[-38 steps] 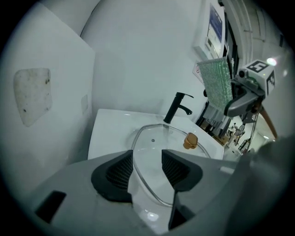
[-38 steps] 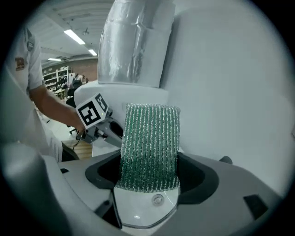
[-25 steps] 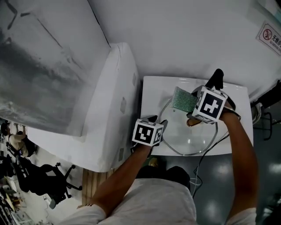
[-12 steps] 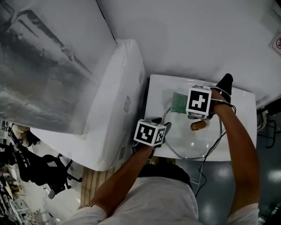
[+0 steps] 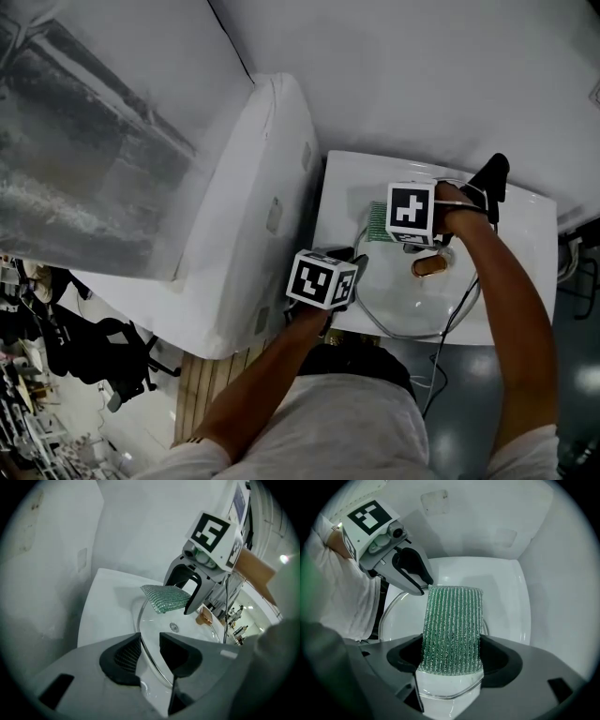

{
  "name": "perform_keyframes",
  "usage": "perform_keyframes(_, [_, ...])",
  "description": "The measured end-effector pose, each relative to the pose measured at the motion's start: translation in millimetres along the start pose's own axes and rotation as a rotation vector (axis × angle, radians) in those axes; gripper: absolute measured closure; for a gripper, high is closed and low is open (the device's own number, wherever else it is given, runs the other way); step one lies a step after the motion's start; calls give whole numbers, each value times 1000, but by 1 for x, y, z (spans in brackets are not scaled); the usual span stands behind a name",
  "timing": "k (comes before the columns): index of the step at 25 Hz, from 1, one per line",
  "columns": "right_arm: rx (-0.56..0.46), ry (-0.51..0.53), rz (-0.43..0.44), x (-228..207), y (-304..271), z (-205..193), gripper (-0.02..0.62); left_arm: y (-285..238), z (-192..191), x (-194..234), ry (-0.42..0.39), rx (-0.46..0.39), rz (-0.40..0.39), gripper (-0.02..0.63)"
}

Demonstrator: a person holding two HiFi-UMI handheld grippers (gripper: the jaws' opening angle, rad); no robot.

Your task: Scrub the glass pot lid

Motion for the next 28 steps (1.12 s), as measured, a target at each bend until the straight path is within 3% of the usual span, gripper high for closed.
perform_keyframes(8, [-76, -125, 61, -6, -6, -22, 247, -1, -3, 2, -4, 6, -1, 471])
perform_keyframes(16, [-233, -431, -13, -12, 0, -62, 247, -2, -3, 3, -19, 7, -5, 471])
perform_keyframes(28, [-509, -751, -55, -7, -2, -93, 247, -2, -2, 3, -29, 5, -4, 471])
Point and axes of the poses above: the fingertips, and each gripper's own axes: y backward along the fingers, x to its left, z out of its top, the point moved 2 cm from there along y, backward along the fingers, and after that the axes turned 14 degrees about z, right-handed, at the moved point
